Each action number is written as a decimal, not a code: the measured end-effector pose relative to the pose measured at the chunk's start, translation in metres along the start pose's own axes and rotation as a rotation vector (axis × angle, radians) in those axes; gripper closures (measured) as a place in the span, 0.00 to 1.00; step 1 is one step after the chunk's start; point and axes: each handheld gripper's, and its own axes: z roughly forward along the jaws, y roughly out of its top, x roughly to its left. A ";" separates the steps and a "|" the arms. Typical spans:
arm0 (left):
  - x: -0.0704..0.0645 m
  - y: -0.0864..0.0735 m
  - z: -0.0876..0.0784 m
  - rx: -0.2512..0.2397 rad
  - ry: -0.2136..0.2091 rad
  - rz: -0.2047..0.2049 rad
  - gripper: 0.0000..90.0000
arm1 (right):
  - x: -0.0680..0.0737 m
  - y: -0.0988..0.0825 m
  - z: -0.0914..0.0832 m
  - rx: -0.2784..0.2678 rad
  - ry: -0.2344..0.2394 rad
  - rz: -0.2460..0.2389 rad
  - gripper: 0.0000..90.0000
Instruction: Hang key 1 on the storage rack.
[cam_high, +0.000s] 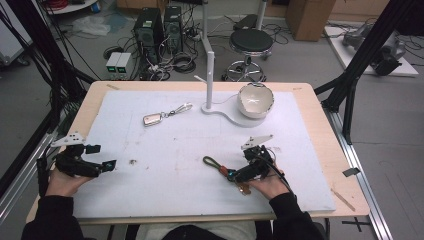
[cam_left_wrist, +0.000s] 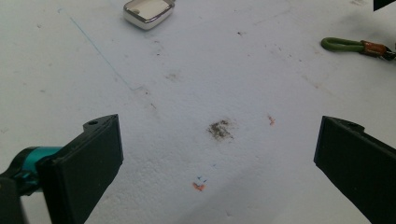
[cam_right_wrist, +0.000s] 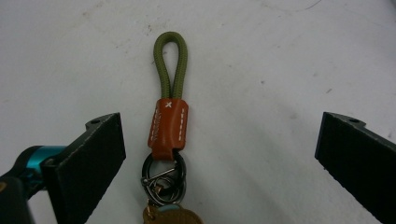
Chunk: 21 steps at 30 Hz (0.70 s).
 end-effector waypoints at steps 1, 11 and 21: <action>0.000 0.000 0.000 0.000 0.000 0.000 0.02 | 0.000 0.000 0.000 0.000 0.000 0.000 0.01; 0.001 -0.001 0.001 0.003 0.012 0.006 0.02 | 0.013 0.005 0.014 0.044 0.006 -0.036 0.05; 0.000 -0.001 0.000 -0.003 0.022 0.012 0.02 | 0.024 0.008 0.023 0.064 0.022 -0.075 0.25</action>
